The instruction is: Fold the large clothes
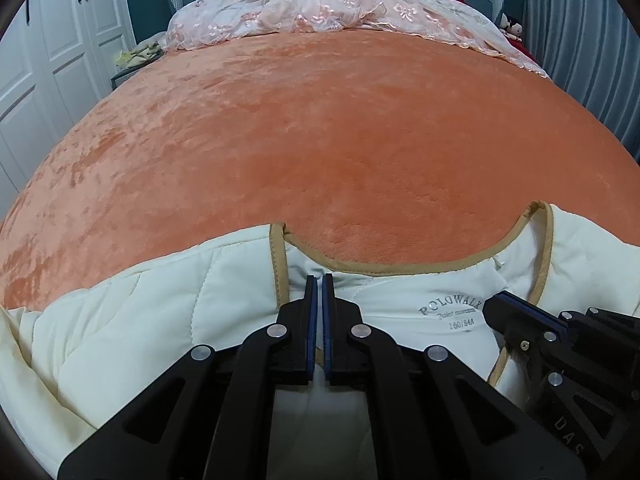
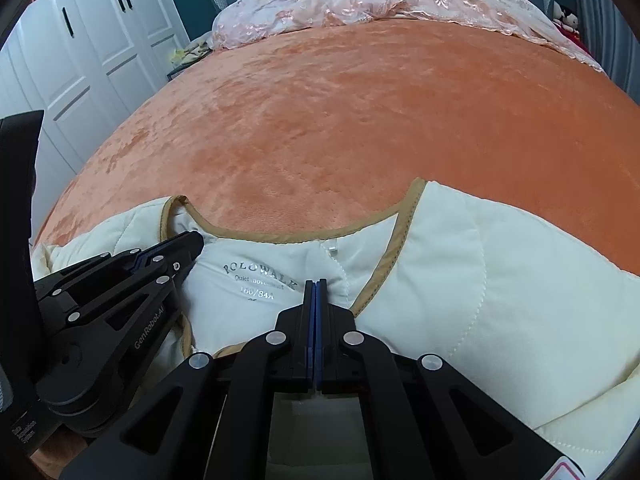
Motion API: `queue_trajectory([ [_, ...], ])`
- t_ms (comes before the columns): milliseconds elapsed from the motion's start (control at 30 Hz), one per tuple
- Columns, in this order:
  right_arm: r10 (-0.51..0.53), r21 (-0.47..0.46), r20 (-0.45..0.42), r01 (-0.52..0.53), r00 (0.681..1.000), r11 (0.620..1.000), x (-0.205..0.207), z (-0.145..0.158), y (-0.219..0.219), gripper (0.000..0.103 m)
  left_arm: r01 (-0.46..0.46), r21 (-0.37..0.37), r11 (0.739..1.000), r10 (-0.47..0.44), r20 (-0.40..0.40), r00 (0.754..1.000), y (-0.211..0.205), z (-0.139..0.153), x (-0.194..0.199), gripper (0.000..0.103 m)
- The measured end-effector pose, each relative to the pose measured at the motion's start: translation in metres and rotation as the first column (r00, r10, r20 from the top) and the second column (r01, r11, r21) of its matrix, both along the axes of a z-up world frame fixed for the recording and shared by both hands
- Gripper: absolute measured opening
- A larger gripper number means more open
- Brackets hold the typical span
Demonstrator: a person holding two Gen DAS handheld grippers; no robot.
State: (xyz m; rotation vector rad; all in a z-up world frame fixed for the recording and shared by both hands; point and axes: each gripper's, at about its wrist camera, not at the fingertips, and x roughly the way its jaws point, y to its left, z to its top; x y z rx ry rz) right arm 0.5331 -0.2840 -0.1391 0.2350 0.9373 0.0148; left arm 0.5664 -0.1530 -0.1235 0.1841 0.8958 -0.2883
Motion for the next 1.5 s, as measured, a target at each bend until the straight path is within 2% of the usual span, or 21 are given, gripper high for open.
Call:
queue_trajectory([
  [100, -0.003, -0.031, 0.01, 0.004, 1.0, 1.0, 0.001, 0.0, 0.004, 0.0, -0.005, 0.026, 1.0, 0.005, 0.016, 1.0, -0.004, -0.001, 0.0, 0.0],
  [200, -0.017, 0.002, 0.028, 0.017, 0.999, 1.0, -0.002, 0.004, -0.001, 0.0, -0.011, 0.067, 0.998, 0.01, 0.018, 1.0, -0.009, 0.005, 0.0, 0.001],
  [267, -0.109, -0.017, 0.087, 0.111, 0.99, 0.994, -0.017, 0.023, -0.012, 0.0, -0.086, 0.104, 0.991, 0.08, 0.068, 0.995, -0.003, 0.025, -0.006, 0.003],
  [367, -0.242, 0.05, 0.223, 0.237, 0.944, 0.97, -0.069, 0.07, -0.036, 0.002, -0.17, -0.051, 0.984, 0.174, 0.098, 0.98, 0.034, 0.075, -0.031, 0.003],
  [433, -0.235, 0.06, 0.243, 0.227, 0.941, 0.972, -0.111, 0.096, -0.045, 0.003, -0.173, -0.107, 0.979, 0.184, 0.095, 0.978, 0.061, 0.107, -0.056, 0.003],
  [533, -0.211, 0.054, 0.249, 0.204, 0.945, 0.977, -0.194, 0.122, -0.059, 0.016, -0.15, -0.17, 0.974, 0.166, 0.08, 0.983, 0.109, 0.144, -0.114, 0.005],
  [600, -0.217, 0.057, 0.215, 0.21, 0.952, 0.976, -0.255, 0.127, -0.071, 0.045, -0.138, -0.178, 0.974, 0.145, 0.029, 0.989, 0.141, 0.153, -0.154, 0.017],
  [667, -0.245, 0.081, 0.176, 0.234, 0.953, 0.969, -0.322, 0.127, -0.087, 0.057, -0.137, -0.178, 0.974, 0.134, -0.028, 0.991, 0.177, 0.151, -0.201, 0.065],
  [767, -0.274, 0.103, 0.074, 0.266, 0.959, 0.959, -0.409, 0.115, -0.103, 0.067, -0.193, -0.161, 0.968, 0.176, -0.119, 0.977, 0.23, 0.133, -0.267, 0.09],
  [800, -0.29, 0.109, 0.028, 0.285, 0.957, 0.952, -0.439, 0.107, -0.106, 0.069, -0.223, -0.152, 0.963, 0.2, -0.151, 0.968, 0.248, 0.124, -0.288, 0.092],
  [867, -0.322, 0.137, -0.041, 0.324, 0.946, 0.936, -0.486, 0.089, -0.11, 0.069, -0.293, -0.159, 0.943, 0.256, -0.217, 0.942, 0.28, 0.105, -0.322, 0.092],
  [967, -0.368, 0.229, -0.139, 0.392, 0.919, 0.891, -0.541, 0.059, -0.109, 0.069, -0.422, -0.204, 0.883, 0.342, -0.335, 0.878, 0.317, 0.074, -0.361, 0.092],
  [1033, -0.368, 0.298, -0.187, 0.409, 0.911, 0.862, -0.563, 0.04, -0.103, 0.069, -0.464, -0.248, 0.85, 0.354, -0.383, 0.853, 0.326, 0.057, -0.379, 0.092],
  [1133, -0.365, 0.306, -0.156, 0.396, 0.918, 0.866, -0.569, 0.034, -0.083, 0.07, -0.449, -0.253, 0.857, 0.36, -0.33, 0.873, 0.319, 0.054, -0.396, 0.091],
  [1200, -0.318, 0.388, -0.145, 0.349, 0.937, 0.853, -0.561, 0.033, -0.074, 0.07, -0.438, -0.268, 0.858, 0.342, -0.337, 0.877, 0.31, 0.054, -0.397, 0.085],
  [1267, -0.302, 0.411, -0.158, 0.341, 0.94, 0.845, -0.551, 0.031, -0.067, 0.068, -0.421, -0.285, 0.861, 0.303, -0.377, 0.875, 0.301, 0.054, -0.393, 0.056],
  [1300, -0.302, 0.396, -0.164, 0.343, 0.939, 0.852, -0.545, 0.031, -0.063, 0.059, -0.419, -0.283, 0.863, 0.295, -0.391, 0.872, 0.298, 0.054, -0.391, 0.049],
  [1333, -0.295, 0.391, -0.162, 0.335, 0.942, 0.857, -0.54, 0.031, -0.06, 0.05, -0.419, -0.29, 0.86, 0.288, -0.403, 0.869, 0.299, 0.056, -0.391, 0.037],
  [1367, -0.29, 0.383, -0.166, 0.333, 0.942, 0.861, -0.536, 0.033, -0.056, 0.031, -0.424, -0.294, 0.857, 0.288, -0.41, 0.866, 0.298, 0.059, -0.392, 0.026],
  [1400, -0.293, 0.367, -0.169, 0.336, 0.941, 0.867, -0.533, 0.035, -0.054, 0.018, -0.428, -0.294, 0.855, 0.294, -0.407, 0.865, 0.299, 0.063, -0.393, 0.02],
  [1500, -0.287, 0.382, -0.11, 0.307, 0.952, 0.872, -0.537, 0.052, -0.053, 0.008, -0.399, -0.299, 0.867, 0.272, -0.386, 0.881, 0.297, 0.08, -0.401, 0.014],
])
